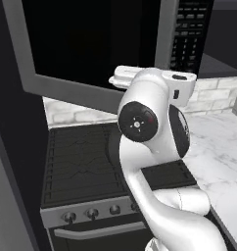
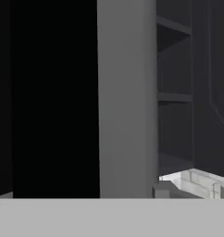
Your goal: The microwave is finished heating the steak and lime. Take the bowl containing the food and place it on the dining counter.
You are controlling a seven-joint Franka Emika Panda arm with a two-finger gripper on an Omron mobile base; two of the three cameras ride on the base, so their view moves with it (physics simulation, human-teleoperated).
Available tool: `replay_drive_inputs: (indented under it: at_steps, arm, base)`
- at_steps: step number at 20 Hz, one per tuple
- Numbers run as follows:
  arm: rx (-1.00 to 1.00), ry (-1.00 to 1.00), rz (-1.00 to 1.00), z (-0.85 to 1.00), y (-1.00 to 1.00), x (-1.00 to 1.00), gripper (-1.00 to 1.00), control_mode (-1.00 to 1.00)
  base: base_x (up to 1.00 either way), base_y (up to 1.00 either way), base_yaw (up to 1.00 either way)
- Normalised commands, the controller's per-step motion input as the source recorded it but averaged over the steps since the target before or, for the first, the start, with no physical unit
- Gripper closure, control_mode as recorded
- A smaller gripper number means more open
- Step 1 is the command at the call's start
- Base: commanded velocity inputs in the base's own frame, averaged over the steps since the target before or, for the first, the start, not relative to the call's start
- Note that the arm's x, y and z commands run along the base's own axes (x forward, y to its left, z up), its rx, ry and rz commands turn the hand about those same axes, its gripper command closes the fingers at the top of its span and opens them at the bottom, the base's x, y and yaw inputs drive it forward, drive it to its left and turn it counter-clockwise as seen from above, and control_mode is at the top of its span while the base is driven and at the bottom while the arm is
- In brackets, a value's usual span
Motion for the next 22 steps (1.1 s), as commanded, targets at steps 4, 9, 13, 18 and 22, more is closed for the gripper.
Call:
replay_drive_inputs:
  at_steps: [4,9,13,18,22]
  arm:
    - [0.0,0.0,0.12,-0.21,0.49,-1.0,-1.0,-1.0]
    - [0.0,0.0,0.12,-0.36,0.32,-1.0,-1.0,-1.0]
    - [0.0,-0.03,0.15,-0.53,0.01,-1.0,-1.0,-1.0]
    - [0.0,-0.08,0.08,-0.46,0.26,-0.69,-1.0,-1.0]
    - [0.0,-0.09,0.0,-0.04,0.57,0.1,-1.0,-1.0]
  base:
    - [0.0,0.0,0.0]
    - [0.0,0.0,0.0]
    - [0.0,0.0,0.0]
    - [0.0,0.0,0.0]
    - [0.0,0.0,0.0]
